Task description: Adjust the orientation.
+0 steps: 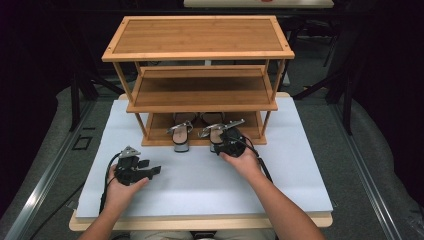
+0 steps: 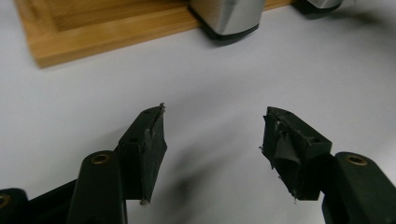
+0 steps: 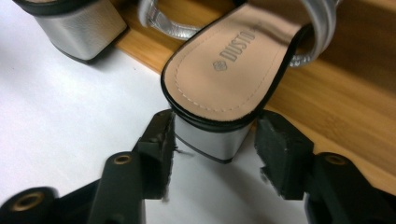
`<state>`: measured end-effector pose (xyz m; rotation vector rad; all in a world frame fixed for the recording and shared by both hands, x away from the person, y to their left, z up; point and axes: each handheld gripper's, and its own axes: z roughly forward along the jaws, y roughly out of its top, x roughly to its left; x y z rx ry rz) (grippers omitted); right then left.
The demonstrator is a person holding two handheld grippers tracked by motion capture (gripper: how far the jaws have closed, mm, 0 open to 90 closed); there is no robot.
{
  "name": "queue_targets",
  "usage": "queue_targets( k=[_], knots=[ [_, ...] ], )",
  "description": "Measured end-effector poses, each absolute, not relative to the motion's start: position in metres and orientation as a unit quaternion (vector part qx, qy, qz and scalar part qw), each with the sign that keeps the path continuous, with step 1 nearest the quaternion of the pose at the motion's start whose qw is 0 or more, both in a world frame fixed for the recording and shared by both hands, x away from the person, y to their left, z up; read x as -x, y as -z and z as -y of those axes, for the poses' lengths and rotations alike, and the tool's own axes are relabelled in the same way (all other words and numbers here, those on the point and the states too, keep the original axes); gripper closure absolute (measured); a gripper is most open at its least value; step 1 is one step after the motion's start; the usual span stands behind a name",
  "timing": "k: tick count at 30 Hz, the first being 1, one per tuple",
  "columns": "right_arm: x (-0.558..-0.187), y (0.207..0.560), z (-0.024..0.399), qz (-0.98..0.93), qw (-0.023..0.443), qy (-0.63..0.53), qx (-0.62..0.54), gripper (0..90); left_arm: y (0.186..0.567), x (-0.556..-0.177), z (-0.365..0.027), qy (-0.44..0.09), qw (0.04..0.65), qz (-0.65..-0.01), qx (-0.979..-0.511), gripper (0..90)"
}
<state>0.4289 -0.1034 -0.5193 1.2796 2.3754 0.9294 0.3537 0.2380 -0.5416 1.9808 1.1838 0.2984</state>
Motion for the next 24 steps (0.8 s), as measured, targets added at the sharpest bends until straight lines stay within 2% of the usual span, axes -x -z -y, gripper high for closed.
queue_targets(
  k=[3, 7, 14, 16, 19, 24],
  knots=[
    [-0.431, 0.519, 0.100, -0.823, 0.155, -0.319, -0.444, 49.1, 0.532, -0.363, -0.225, -0.136, 0.385, -0.437, -0.801, 43.0],
    [-0.438, 0.518, 0.100, -0.819, 0.123, -0.324, -0.457, 47.5, 0.523, -0.379, -0.214, -0.158, 0.376, -0.430, -0.805, 50.7],
    [-0.435, 0.516, 0.103, -0.819, 0.124, -0.325, -0.457, 48.0, 0.514, -0.402, -0.201, -0.154, 0.374, -0.440, -0.802, 62.1],
    [-0.432, 0.515, 0.104, -0.817, 0.130, -0.325, -0.458, 51.8, 0.513, -0.413, -0.197, -0.150, 0.368, -0.446, -0.802, 67.4],
    [-0.426, 0.513, 0.109, -0.812, 0.136, -0.338, -0.455, 63.1, 0.516, -0.426, -0.195, -0.150, 0.360, -0.463, -0.795, 72.1],
    [-0.420, 0.505, 0.120, -0.795, 0.159, -0.347, -0.471, 69.2, 0.522, -0.439, -0.194, -0.142, 0.354, -0.482, -0.789, 74.9]
  ],
)
